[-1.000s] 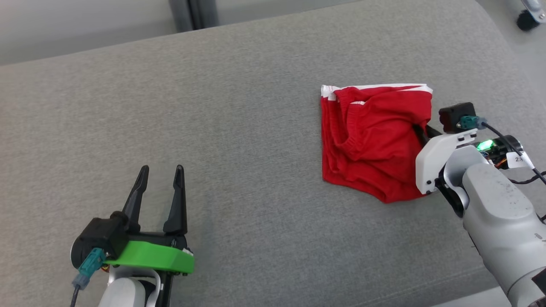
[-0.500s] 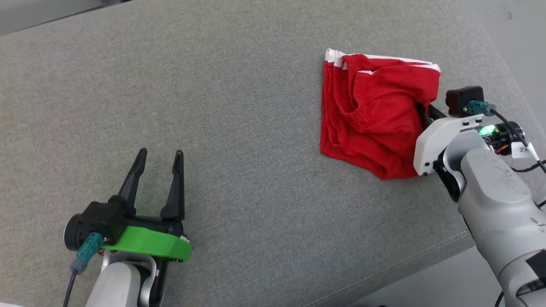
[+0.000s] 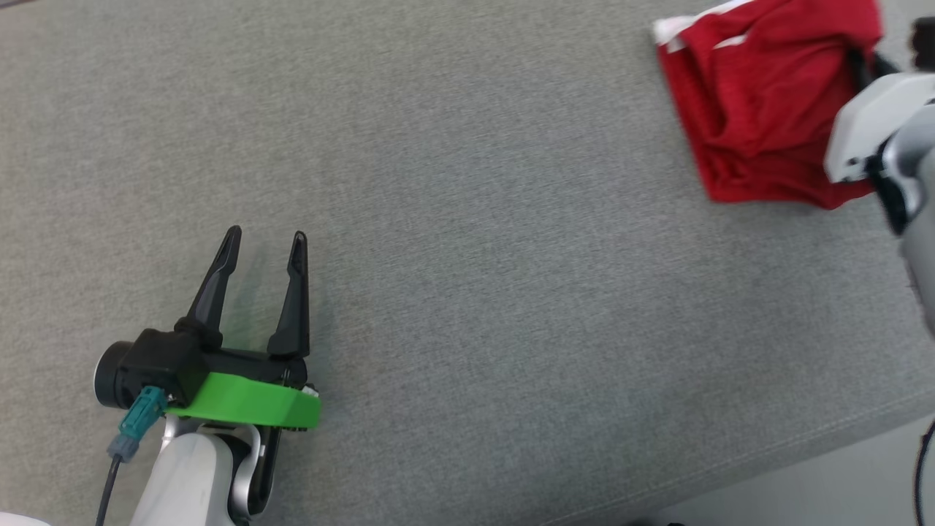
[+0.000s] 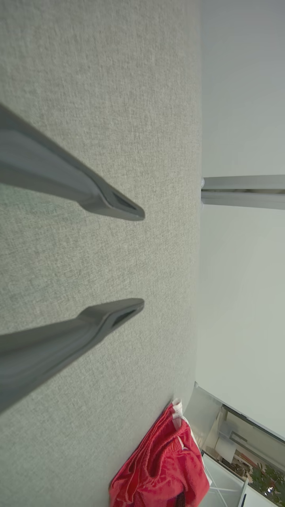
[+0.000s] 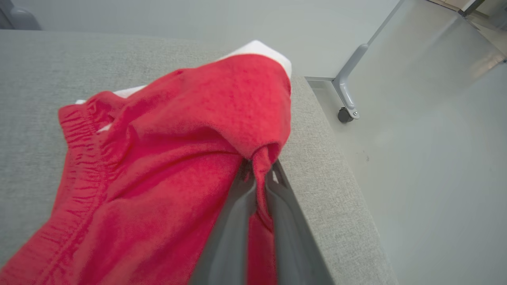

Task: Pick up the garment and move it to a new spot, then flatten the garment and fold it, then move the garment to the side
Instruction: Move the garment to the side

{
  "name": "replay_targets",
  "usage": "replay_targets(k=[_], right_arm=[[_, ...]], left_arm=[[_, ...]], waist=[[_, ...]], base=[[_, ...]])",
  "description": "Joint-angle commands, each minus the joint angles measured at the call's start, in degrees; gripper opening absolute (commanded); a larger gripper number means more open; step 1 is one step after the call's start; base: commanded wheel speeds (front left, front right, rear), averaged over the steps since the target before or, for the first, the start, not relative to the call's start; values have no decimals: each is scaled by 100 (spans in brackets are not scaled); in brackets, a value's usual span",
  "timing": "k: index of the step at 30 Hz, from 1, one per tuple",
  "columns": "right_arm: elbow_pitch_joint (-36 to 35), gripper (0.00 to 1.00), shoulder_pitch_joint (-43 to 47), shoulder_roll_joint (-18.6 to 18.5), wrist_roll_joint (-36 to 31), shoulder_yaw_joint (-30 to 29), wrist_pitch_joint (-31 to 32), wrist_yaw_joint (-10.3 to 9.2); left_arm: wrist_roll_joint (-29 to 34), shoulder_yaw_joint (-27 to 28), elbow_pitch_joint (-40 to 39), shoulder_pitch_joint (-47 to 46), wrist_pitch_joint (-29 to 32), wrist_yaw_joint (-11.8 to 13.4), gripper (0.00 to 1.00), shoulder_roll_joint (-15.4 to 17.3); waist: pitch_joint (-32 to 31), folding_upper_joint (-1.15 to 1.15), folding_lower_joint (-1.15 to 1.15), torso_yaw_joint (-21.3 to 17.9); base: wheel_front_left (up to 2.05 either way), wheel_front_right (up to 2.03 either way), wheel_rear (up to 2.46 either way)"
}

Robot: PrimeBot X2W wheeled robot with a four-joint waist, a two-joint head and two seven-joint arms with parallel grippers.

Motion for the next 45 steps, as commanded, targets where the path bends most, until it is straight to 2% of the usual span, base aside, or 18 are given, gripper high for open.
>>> replay_targets(k=[1,5,7,8,9,18,27,37,45], right_arm=[[76,0,-101,-160,-55,-84,10,-10],[246,0,-250,-402,-179,-275,-25,-9],[292,21,-285,-496,-213,-340,-78,-9],[307,53,-304,-552,-250,-387,-160,-9],[310,100,-328,-588,-263,-419,-243,-9],[422,100,-326,-506,-584,-571,-809,-10],[-86,100,-15,139,-893,-562,-944,-10],[-1506,100,1141,1189,-1073,-714,-953,-10],[-2513,100,2384,1569,-1208,-956,-954,-10]], left_arm=[[33,14,-40,-129,-3,-17,100,31],[51,27,-98,-116,-2,-17,100,17],[63,26,-114,-119,-3,-17,100,12],[64,28,-124,-125,-3,-17,100,6],[62,28,-132,-132,-3,-17,100,-2],[68,63,-98,-140,-3,-17,100,-69],[-57,198,7,-105,-2,-17,100,-138],[-149,677,274,287,-3,-17,100,-335],[-202,981,415,756,-3,-17,100,-467]], waist=[[152,0,0,219],[232,0,0,345],[265,0,0,383],[279,0,0,398],[293,0,0,408],[245,0,0,406],[-195,0,0,370],[-970,0,0,462],[-1440,0,0,738]], base=[[0,0,0],[0,0,0],[0,0,0],[0,0,0],[0,0,0],[0,0,0],[0,0,0],[0,0,0],[0,0,0]])
